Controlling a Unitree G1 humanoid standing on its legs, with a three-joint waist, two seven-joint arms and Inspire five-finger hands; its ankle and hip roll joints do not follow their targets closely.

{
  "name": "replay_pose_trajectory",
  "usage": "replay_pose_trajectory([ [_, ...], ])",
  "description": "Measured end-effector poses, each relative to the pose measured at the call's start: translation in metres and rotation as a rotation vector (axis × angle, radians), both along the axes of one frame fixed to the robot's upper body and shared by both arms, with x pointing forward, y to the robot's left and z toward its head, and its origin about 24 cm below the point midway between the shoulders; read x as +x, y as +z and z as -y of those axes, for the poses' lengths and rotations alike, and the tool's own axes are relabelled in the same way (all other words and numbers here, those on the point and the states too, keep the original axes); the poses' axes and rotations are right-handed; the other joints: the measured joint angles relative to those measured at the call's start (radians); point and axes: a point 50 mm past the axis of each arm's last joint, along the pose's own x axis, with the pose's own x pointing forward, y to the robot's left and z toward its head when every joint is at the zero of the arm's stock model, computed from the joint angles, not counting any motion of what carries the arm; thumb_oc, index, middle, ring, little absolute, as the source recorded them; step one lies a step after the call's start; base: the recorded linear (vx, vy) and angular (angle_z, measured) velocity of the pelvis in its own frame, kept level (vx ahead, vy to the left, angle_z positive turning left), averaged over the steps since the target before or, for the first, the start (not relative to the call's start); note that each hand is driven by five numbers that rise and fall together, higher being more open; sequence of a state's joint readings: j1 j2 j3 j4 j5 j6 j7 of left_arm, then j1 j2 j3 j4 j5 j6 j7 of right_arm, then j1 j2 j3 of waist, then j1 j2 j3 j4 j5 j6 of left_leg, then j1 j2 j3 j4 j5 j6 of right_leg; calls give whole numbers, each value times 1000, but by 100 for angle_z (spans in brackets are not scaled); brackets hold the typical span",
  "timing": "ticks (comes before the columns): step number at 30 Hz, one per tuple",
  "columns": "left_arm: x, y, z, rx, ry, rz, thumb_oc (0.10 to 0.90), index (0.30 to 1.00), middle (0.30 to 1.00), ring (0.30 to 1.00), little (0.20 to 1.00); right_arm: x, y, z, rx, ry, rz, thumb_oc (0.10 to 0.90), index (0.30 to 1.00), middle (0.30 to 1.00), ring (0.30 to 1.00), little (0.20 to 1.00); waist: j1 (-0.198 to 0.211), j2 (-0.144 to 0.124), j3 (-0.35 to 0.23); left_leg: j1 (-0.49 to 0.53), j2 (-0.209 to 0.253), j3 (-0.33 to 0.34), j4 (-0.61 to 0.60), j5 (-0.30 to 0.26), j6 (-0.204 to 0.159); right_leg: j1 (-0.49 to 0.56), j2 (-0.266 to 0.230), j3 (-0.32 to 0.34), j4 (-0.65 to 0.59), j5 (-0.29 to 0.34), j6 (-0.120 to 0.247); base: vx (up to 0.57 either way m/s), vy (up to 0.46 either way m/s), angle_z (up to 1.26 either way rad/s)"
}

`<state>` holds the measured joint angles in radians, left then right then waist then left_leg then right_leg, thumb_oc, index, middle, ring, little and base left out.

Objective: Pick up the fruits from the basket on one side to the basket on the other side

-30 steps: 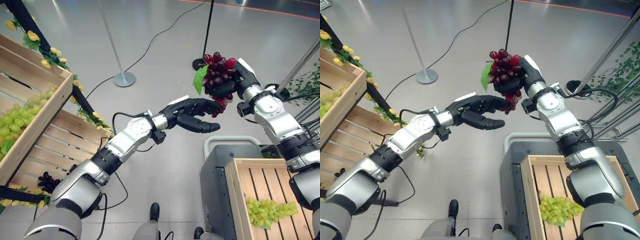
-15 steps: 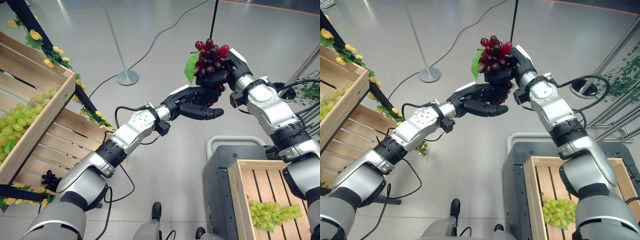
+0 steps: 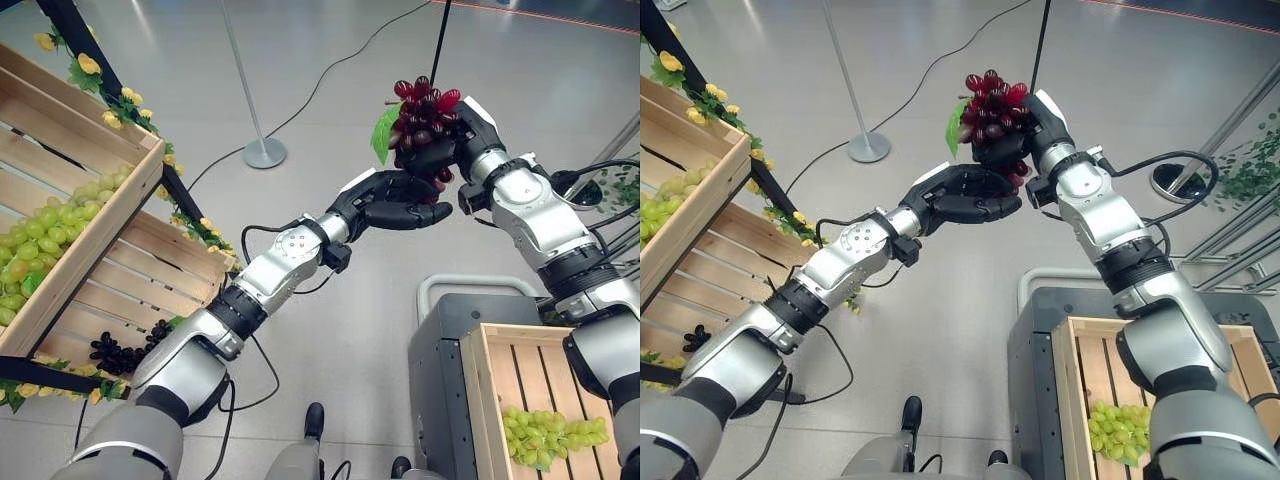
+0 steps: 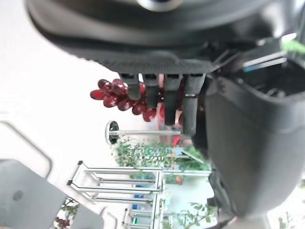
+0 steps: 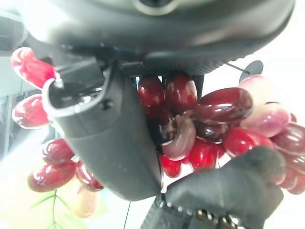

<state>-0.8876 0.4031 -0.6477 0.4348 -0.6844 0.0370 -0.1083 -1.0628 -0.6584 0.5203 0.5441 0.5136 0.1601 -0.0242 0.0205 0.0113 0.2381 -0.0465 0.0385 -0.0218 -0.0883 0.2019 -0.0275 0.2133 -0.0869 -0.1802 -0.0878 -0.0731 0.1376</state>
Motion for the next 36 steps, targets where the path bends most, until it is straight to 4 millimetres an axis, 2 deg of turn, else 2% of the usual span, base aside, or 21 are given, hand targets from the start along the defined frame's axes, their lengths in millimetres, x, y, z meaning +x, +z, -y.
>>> replay_pose_trajectory([
  [10,2,3,-8,2,14,10,800,900,900,900,900,1,0,5,8,-79,19,400,300,300,300,300,11,-1,0,2,-2,-5,0,0,0,6,0,-7,0,0,0,4,2,1],
  [27,0,5,-26,22,48,14,800,900,900,900,900,1,-1,7,-16,-123,24,400,300,300,300,300,29,-5,0,2,-6,-22,0,1,2,16,0,-23,0,0,0,6,6,3],
  [36,1,3,-28,15,66,6,800,900,900,900,900,1,0,8,-14,-131,27,400,300,300,300,300,28,-8,0,3,-6,-22,0,1,2,16,0,-23,0,0,0,0,0,0],
])
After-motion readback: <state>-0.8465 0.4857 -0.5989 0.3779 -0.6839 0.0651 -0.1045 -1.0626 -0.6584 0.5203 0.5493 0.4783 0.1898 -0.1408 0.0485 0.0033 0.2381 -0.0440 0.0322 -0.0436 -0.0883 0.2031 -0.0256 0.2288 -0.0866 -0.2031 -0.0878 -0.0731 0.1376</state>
